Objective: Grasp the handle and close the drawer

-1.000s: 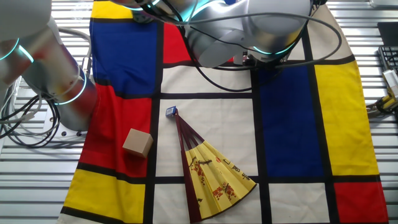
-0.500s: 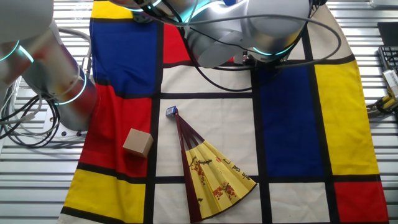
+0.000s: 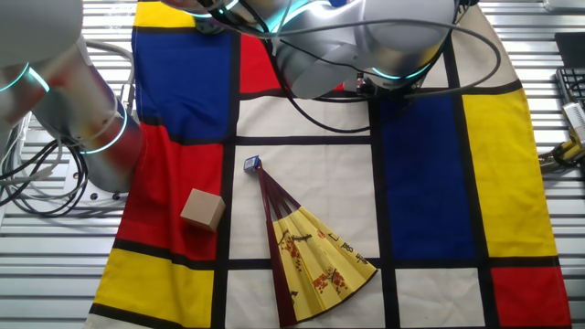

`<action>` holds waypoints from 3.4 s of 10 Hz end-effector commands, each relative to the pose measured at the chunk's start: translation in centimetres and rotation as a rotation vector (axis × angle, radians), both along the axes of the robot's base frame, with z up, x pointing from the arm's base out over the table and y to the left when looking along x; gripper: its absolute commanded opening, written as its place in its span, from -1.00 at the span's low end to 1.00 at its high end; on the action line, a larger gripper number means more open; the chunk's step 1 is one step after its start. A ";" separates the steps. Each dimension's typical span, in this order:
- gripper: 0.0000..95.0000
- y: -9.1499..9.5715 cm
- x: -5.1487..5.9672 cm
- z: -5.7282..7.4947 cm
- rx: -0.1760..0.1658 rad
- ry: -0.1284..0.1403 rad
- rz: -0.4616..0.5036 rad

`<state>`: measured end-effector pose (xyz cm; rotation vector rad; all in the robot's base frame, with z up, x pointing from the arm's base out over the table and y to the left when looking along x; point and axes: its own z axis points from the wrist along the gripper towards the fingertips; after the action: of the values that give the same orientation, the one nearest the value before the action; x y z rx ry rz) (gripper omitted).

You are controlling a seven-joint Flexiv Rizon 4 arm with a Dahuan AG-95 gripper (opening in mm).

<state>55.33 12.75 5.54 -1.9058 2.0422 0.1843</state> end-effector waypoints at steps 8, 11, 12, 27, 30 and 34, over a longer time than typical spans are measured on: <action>-1.00 0.1 0.1 -0.2 0.004 -0.001 0.011; -0.60 0.0 0.1 -0.2 0.000 -0.003 0.034; -0.20 -0.2 0.1 -0.1 -0.005 -0.003 0.036; -0.60 -10.8 -1.9 2.0 -0.255 0.046 -0.103; -0.60 -11.1 -2.1 2.3 -0.267 0.051 -0.115; -0.60 -11.1 -2.1 2.4 -0.271 0.056 -0.111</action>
<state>53.31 1.64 7.66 -1.9450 2.2997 -0.0709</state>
